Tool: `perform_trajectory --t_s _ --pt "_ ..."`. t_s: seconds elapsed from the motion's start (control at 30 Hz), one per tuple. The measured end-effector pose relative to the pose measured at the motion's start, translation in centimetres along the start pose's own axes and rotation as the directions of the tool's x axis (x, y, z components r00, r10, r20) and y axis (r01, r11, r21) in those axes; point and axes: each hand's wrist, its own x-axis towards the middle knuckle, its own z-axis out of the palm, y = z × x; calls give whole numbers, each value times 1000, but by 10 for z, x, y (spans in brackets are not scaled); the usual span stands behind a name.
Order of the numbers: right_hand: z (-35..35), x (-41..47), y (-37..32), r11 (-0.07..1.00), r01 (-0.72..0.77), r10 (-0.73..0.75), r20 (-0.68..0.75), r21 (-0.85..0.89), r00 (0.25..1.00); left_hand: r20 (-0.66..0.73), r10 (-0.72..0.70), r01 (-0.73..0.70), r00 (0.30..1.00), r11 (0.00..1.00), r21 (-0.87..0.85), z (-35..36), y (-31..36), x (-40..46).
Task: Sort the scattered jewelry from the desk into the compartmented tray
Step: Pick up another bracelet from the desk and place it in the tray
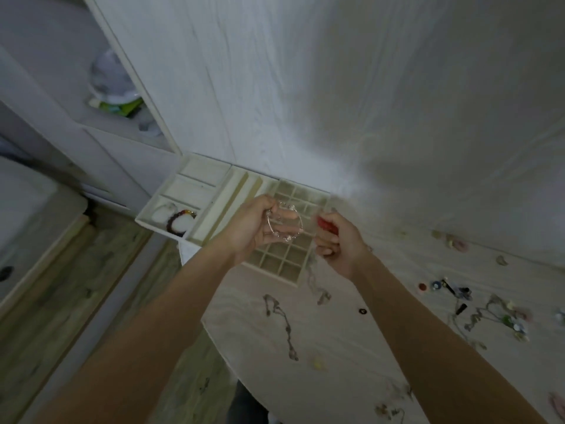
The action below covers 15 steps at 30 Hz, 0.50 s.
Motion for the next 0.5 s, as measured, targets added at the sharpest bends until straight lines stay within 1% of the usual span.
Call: perform_trajectory --t_s 0.07,0.13,0.17,0.27,0.33,0.37,0.5 --pt "27 14 2 1000 0 0 44 7 999 -24 -1 0 1000 999 -34 -23 12 3" --pt "53 29 7 1000 -14 15 55 -10 998 -57 -4 0 998 998 -65 -47 23 8" --pt "65 37 11 999 -24 26 44 -49 999 -75 -7 2 997 997 -71 -60 28 10" --pt "100 60 22 964 -50 46 -23 -260 999 -116 -16 6 993 996 -87 -97 40 17" --pt "124 75 29 913 -67 36 -85 -402 996 -121 -29 20 992 997 -79 -121 47 21" --pt "134 81 33 878 -53 7 -98 -476 995 -115 -31 24 993 998 -65 -132 49 24" --pt "167 111 49 710 72 -165 -67 -701 984 -116 -42 46 992 999 30 -174 53 38"
